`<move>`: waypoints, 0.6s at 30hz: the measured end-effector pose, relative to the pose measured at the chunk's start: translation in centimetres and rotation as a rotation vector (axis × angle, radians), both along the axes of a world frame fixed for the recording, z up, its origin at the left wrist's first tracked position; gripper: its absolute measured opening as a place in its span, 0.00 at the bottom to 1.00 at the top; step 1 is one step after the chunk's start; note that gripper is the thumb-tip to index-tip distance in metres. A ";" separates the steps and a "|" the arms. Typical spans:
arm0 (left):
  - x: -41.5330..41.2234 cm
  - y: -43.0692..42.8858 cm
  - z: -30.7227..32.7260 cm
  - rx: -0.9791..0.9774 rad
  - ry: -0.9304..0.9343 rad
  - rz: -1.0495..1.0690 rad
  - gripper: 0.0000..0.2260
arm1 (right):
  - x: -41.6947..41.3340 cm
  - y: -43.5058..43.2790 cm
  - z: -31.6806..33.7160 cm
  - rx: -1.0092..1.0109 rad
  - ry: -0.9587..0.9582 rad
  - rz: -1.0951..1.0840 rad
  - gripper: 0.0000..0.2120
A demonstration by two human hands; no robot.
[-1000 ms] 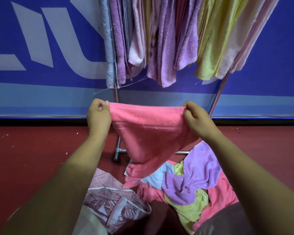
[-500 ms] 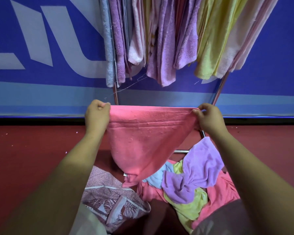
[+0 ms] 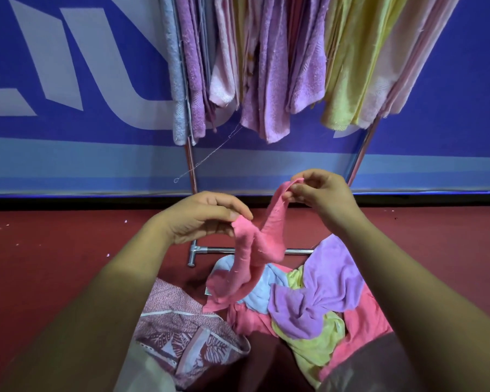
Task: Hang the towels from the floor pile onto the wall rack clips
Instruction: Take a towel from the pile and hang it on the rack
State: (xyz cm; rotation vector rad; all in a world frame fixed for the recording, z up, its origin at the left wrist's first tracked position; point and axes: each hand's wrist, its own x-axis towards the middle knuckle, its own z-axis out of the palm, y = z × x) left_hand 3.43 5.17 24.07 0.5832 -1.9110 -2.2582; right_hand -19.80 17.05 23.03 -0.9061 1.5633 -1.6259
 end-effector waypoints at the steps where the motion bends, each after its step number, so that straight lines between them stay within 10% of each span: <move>1: -0.1 0.0 -0.1 0.018 0.013 -0.012 0.10 | 0.3 0.0 -0.1 0.008 -0.001 0.026 0.05; 18: -1.1 0.9 0.3 -0.500 -0.010 0.141 0.13 | 1.4 0.1 -0.2 0.108 0.328 0.109 0.04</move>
